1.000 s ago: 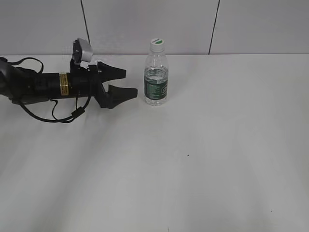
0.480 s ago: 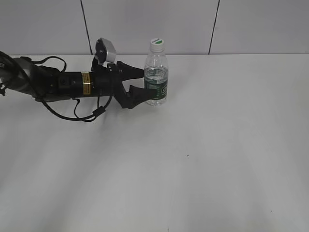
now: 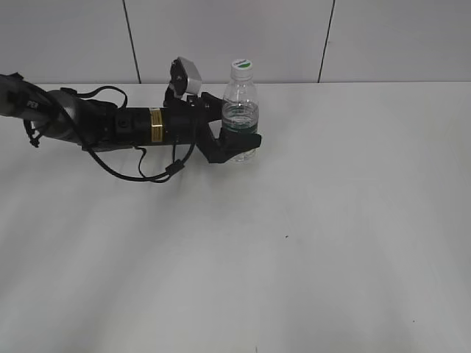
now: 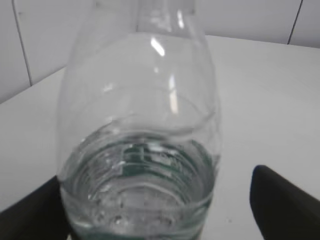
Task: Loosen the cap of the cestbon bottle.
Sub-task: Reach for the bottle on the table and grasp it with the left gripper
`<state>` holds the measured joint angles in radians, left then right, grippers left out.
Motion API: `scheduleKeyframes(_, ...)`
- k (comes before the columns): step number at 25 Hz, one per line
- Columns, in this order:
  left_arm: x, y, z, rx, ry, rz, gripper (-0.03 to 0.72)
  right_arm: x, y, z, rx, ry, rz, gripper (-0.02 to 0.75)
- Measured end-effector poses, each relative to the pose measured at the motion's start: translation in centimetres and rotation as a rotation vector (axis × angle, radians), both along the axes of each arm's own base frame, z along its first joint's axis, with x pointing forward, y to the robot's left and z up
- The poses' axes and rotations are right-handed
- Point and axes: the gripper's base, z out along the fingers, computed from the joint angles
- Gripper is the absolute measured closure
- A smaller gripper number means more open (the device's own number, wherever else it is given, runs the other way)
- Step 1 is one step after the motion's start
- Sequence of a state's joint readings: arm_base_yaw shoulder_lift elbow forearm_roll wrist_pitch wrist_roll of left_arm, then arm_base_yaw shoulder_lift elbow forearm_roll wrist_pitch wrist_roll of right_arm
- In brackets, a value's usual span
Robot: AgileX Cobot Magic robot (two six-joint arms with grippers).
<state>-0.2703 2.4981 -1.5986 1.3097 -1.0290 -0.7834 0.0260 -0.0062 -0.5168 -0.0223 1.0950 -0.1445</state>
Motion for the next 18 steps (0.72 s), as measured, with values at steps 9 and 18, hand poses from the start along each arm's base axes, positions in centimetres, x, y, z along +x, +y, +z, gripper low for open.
scheduleKeyframes(9, -0.1, -2.0, -0.7, -0.012, 0.002, -0.037, 0.092, 0.0, 0.0, 0.0, 0.003, 0.0, -0.001, 0.295)
scheduleKeyframes(18, -0.3, -2.1, -0.9, -0.036, 0.016, -0.056, 0.209, 0.5, 0.0, 0.0, 0.003, 0.032, -0.002, 0.295)
